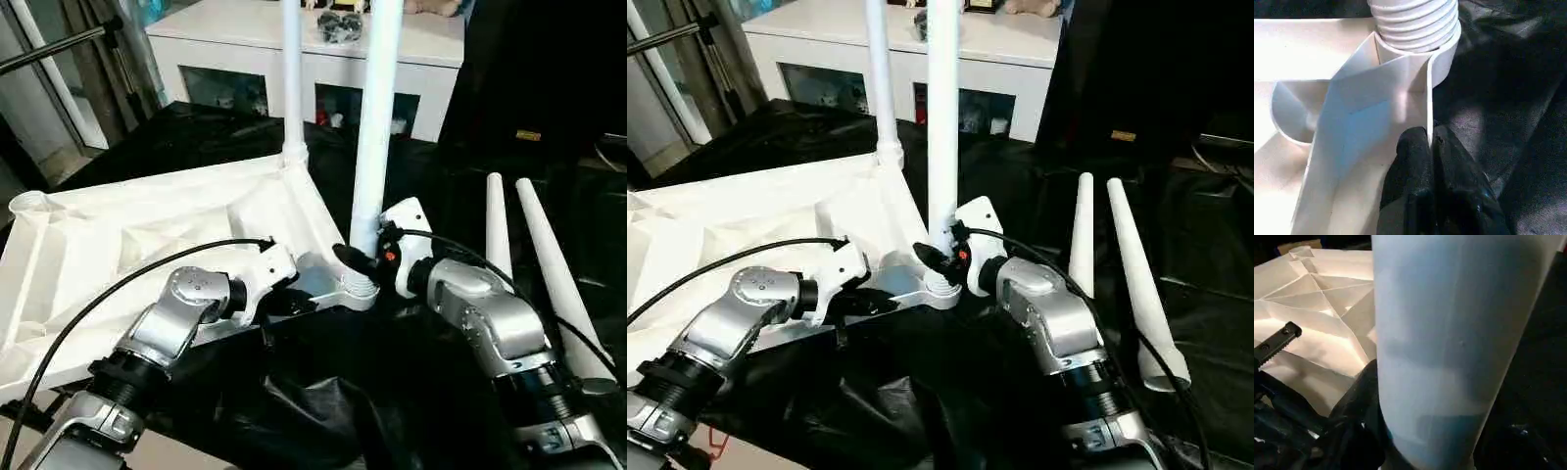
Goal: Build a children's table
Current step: Insert table leg to table base
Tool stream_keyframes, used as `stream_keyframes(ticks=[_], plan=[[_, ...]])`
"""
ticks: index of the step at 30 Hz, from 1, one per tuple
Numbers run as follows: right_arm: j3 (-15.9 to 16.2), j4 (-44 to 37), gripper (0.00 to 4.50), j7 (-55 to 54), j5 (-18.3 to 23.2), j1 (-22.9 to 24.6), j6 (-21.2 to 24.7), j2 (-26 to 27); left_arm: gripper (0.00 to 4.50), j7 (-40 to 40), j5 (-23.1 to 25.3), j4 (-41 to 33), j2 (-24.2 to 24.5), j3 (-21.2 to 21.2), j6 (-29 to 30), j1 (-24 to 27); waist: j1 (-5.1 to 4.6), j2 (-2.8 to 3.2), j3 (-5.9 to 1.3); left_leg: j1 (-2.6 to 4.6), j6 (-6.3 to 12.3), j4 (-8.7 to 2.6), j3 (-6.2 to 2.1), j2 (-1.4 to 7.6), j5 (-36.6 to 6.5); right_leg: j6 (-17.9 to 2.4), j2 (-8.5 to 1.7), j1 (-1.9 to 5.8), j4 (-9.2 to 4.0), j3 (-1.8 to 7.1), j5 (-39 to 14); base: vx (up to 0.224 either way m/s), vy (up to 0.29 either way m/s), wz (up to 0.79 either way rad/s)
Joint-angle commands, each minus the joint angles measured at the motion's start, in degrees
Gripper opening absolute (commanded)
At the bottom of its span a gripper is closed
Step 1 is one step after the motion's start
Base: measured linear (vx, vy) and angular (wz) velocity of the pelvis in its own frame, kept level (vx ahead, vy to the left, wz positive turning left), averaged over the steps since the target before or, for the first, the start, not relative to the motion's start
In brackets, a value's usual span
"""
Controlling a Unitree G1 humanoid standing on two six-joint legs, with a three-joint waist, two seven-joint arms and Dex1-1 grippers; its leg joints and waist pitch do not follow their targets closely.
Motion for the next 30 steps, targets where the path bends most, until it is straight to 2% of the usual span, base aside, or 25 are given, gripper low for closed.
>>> stream_keyframes(ticks=[1, 2, 3, 9, 10, 12, 18, 19, 20, 21, 22, 23, 25, 30], plan=[[-1.3, 1.4, 1.9, 0.0, 0.5, -0.1, -0.8, 0.4, 0.0, -1.6, -1.4, -0.4, -0.5, 0.4, -0.8, 0.2, 0.09, -0.77, -3.54, 0.22, 0.41, -4.0, -0.08, 0.87, -12.2, -9.1, -2.85, 2.81, -4.6, 2.74, -17.4, 0.0, 0.0, 0.0], [-1.7, 1.8, 1.9, -0.1, 0.8, 0.1, -1.2, 0.7, 0.0, -1.6, -1.3, -0.2, -0.5, 0.4, -0.9, 0.2, 0.11, -0.81, -3.53, 0.24, 0.34, -4.01, -0.08, 0.86, -12.5, -8.8, -2.87, 2.84, -4.68, 2.72, -18.1, 0.0, 0.0, 0.0], [-2.3, 2.5, 1.9, -0.3, 1.0, 0.3, -2.1, 1.0, 0.0, -1.5, -1.3, -0.1, -0.5, 0.5, -0.9, 0.1, 0.1, -0.6, -3.5, 0.27, 0.31, -4.04, -0.12, 0.88, -12.7, -8.8, -2.9, 2.78, -4.69, 2.73, -18.4, 0.0, 0.0, 0.0], [-4.2, 5.7, 1.9, -0.3, 1.8, 2.1, -6.2, 1.9, 0.0, -1.4, -1.1, 0.1, -0.6, 0.7, -1.0, 0.0, 0.06, -0.62, -3.53, 0.27, 0.31, -4.09, -0.13, 0.93, -13.3, -9.1, -2.86, 2.75, -4.76, 2.7, -18.0, 0.0, 0.0, 0.0], [-4.9, 7.3, 1.9, 0.4, 1.6, 3.7, -9.7, 2.4, 0.0, -1.3, -0.9, 0.6, -0.7, 0.9, -1.2, -0.2, 0.09, -0.47, -3.58, 0.25, 0.35, -4.1, -0.17, 0.95, -13.2, -9.2, -2.9, 2.79, -4.69, 2.68, -17.8, 0.0, 0.0, 0.0], [-5.5, 9.2, 1.9, 1.2, 1.3, 5.9, -13.0, 2.7, 0.0, -1.0, -0.8, 1.2, -0.8, 1.2, -1.5, -0.6, 0.1, -0.47, -3.58, 0.27, 0.45, -4.1, -0.14, 0.94, -13.9, -9.1, -2.97, 2.78, -4.89, 2.68, -18.4, 0.0, 0.0, 0.0], [-7.4, 11.9, 1.9, 0.8, 2.0, 8.1, -15.8, 3.3, 0.0, -0.7, -0.7, 1.9, -1.0, 1.6, -1.8, -1.1, 0.05, -0.38, -3.41, 0.41, 0.66, -4.35, -0.28, 0.98, -15.7, -8.8, -2.9, 2.6, -5.23, 2.61, -21.1, 0.0, 0.0, 0.0], [-7.6, 12.2, 1.9, 0.7, 2.0, 8.5, -16.5, 3.3, 0.0, -0.6, -0.7, 2.1, -1.0, 1.6, -1.9, -1.3, 0.07, 0.07, -3.43, 0.42, 0.56, -4.34, -0.33, 0.97, -15.9, -8.9, -2.93, 2.58, -5.2, 2.6, -21.2, 0.0, 0.0, 0.0], [-7.9, 12.6, 1.9, 0.6, 2.1, 9.1, -17.4, 3.3, 0.0, -0.6, -0.6, 2.3, -1.0, 1.7, -2.0, -1.4, 0.08, -0.18, -3.45, 0.53, 0.57, -4.33, -0.27, 1.03, -16.3, -8.8, -2.9, 2.52, -5.34, 2.62, -20.8, 0.0, 0.0, 0.0], [-8.1, 12.7, 1.9, 0.7, 2.0, 9.9, -18.6, 3.3, 0.0, -0.6, -0.5, 2.7, -1.1, 1.7, -2.2, -1.6, 0.13, 0.25, -3.47, 0.52, 0.51, -4.34, -0.32, 1.0, -16.4, -9.0, -2.93, 2.53, -5.27, 2.63, -20.6, 0.0, 0.0, 0.0], [-8.1, 12.7, 1.9, 0.7, 1.9, 10.1, -19.2, 3.2, 0.0, -0.6, -0.5, 2.9, -1.1, 1.8, -2.3, -1.7, 0.04, 0.07, -3.52, 0.41, 0.63, -4.36, -0.3, 1.0, -16.3, -9.1, -2.83, 2.63, -5.27, 2.62, -19.6, 0.0, 0.0, 0.0], [-7.8, 12.1, 1.9, 0.8, 1.5, 10.6, -19.9, 3.1, 0.0, -0.6, -0.4, 3.2, -1.2, 1.8, -2.5, -2.0, 0.15, 0.32, -3.55, 0.38, 0.75, -4.37, -0.33, 0.94, -16.0, -9.3, -2.83, 2.67, -5.16, 2.58, -19.1, 0.0, 0.0, 0.0], [-7.4, 11.1, 1.9, 0.7, 1.1, 11.0, -20.3, 2.9, 0.0, -0.6, -0.3, 3.6, -1.2, 1.8, -2.6, -2.2, 0.17, 0.26, -3.55, 0.44, 0.83, -4.35, -0.27, 0.92, -16.3, -9.4, -2.74, 2.65, -5.22, 2.6, -19.1, 0.0, 0.0, 0.0], [-6.2, 8.2, 1.9, 0.4, -0.2, 12.1, -21.6, 2.5, 0.0, -0.4, -0.1, 4.5, -1.5, 2.0, -3.1, -2.7, 0.43, 0.32, -3.47, 0.43, 0.66, -4.54, -0.37, 1.01, -17.2, -8.4, -2.84, 2.61, -5.47, 2.56, -21.5, 0.0, 0.0, 0.0]])
